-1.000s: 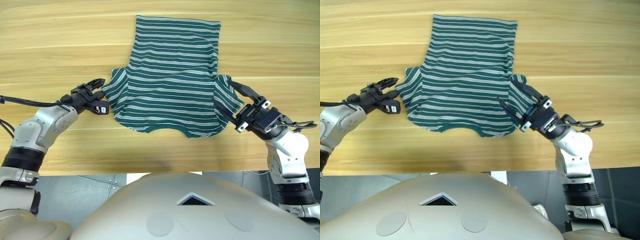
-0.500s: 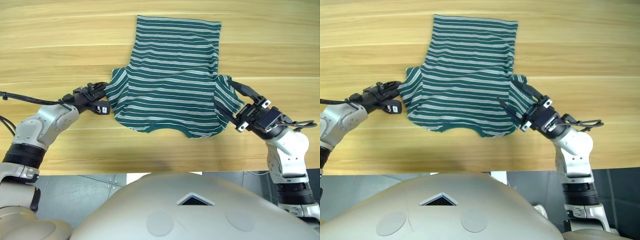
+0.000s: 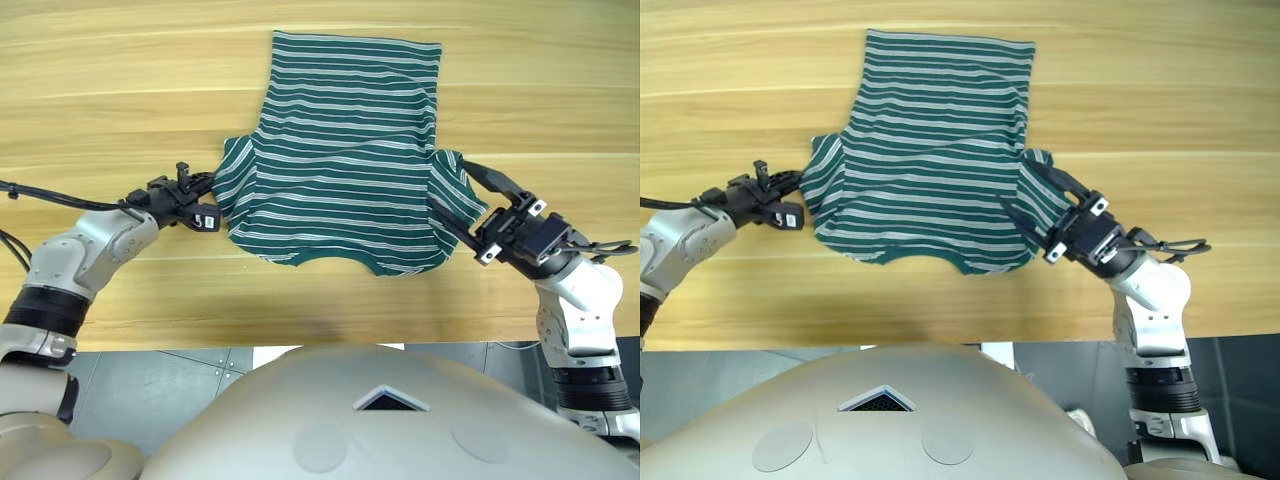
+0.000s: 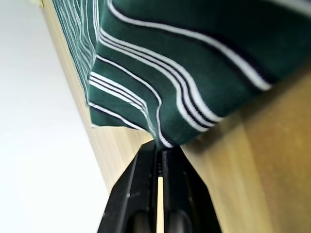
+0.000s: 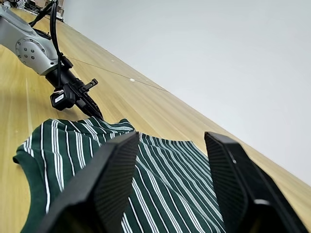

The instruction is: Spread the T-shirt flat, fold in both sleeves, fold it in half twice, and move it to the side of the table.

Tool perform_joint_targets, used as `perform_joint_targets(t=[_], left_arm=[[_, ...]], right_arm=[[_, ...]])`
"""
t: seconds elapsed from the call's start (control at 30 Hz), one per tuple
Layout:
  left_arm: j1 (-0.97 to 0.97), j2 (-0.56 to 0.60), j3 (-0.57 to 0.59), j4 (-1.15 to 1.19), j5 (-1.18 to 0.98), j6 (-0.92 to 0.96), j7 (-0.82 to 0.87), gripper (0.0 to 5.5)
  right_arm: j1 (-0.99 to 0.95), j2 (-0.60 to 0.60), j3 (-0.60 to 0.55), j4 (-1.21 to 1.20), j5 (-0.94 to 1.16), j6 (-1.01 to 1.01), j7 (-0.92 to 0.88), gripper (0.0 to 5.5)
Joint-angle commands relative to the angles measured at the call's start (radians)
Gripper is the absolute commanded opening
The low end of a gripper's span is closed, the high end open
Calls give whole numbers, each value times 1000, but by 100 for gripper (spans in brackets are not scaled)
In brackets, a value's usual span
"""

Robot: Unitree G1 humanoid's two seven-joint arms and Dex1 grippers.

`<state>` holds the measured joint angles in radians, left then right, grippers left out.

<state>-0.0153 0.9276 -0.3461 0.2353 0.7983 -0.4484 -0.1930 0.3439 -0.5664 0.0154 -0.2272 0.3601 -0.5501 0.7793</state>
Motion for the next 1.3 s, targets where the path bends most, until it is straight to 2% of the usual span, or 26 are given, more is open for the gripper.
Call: perform_joint_targets(t=[0.03,0.4,0.7,1.3], left_arm=[[150,-63,-10,-39,-75,-2,12,1],[185,-101,115,-183,-115,36,100,1],[141,-146,163,-236,-98,39,158,1],[55,-279,8,-150,-84,-60,104,1]], right_arm=[[4,4,-7,-2,-7,2,9,251],[13,5,-3,24,-26,-11,27,251],[13,15,11,34,-36,-17,38,251],[-2,13,34,43,-46,-18,36,251]])
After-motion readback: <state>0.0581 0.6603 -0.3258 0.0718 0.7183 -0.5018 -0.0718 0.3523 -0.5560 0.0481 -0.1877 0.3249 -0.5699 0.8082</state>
